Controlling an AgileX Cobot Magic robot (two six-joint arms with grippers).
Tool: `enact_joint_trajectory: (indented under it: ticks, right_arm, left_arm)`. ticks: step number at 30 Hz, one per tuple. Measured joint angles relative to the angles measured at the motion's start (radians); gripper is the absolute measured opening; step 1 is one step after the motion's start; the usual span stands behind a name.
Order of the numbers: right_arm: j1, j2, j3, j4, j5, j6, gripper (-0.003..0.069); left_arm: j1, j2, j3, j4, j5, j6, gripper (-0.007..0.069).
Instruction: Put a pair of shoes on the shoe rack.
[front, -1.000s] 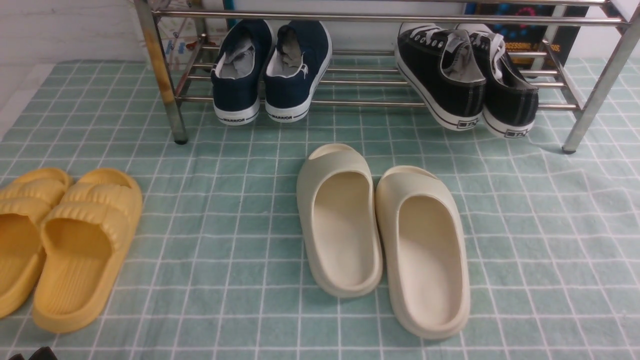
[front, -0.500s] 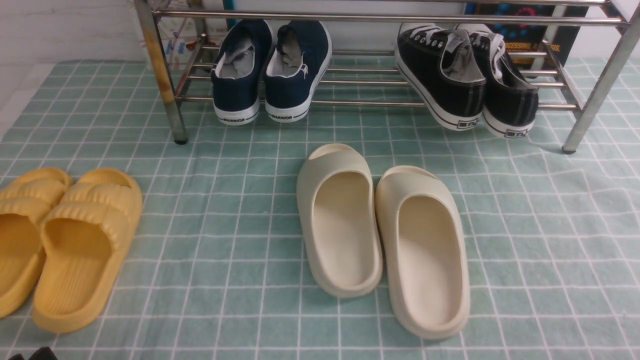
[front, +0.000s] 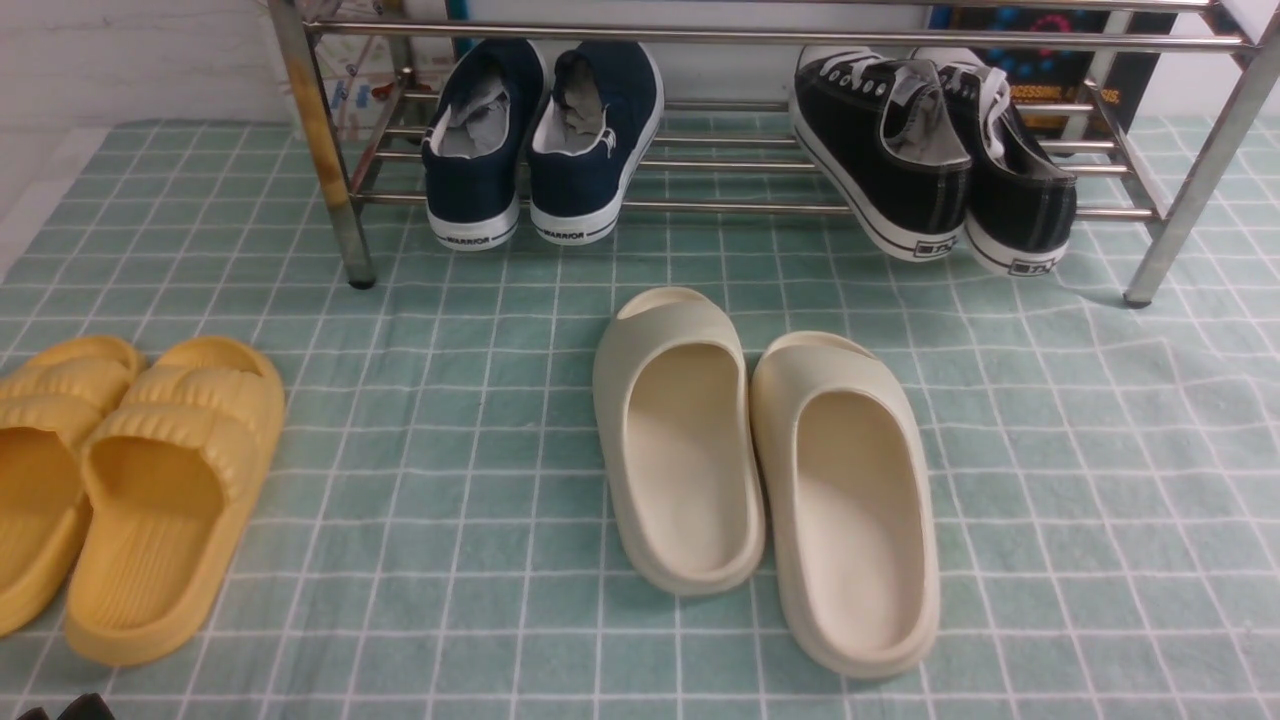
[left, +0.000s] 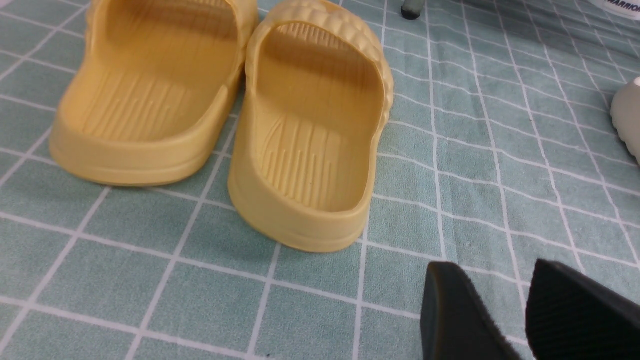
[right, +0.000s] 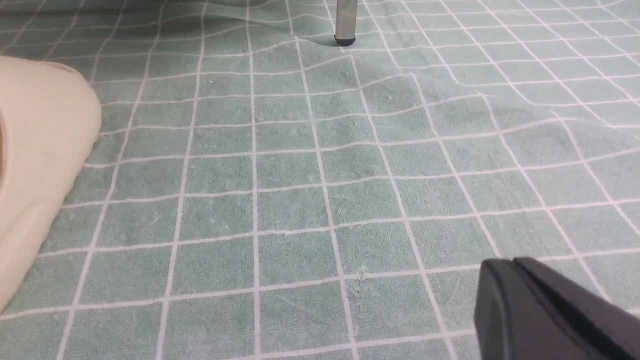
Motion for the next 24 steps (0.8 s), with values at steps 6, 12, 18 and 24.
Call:
enact_joint_trajectory:
  ticks: [6,12,18,24]
  right_arm:
    - [0.000,0.000,0.000,0.000,0.000,0.000,0.0022]
    - [0.000,0.000,0.000,0.000,0.000,0.000,0.0026]
    - [0.000,0.000,0.000,0.000,0.000,0.000,0.0029]
    - [0.000,0.000,0.000,0.000,0.000,0.000,0.0038]
  left_arm:
    - [0.000,0.000,0.000,0.000,0.000,0.000,0.0239]
    - [0.000,0.000,0.000,0.000,0.000,0.000,0.0239]
    - [0.000,0.000,0.000,0.000,0.000,0.000,0.0239]
    - [0.000,0.000,0.000,0.000,0.000,0.000,0.0239]
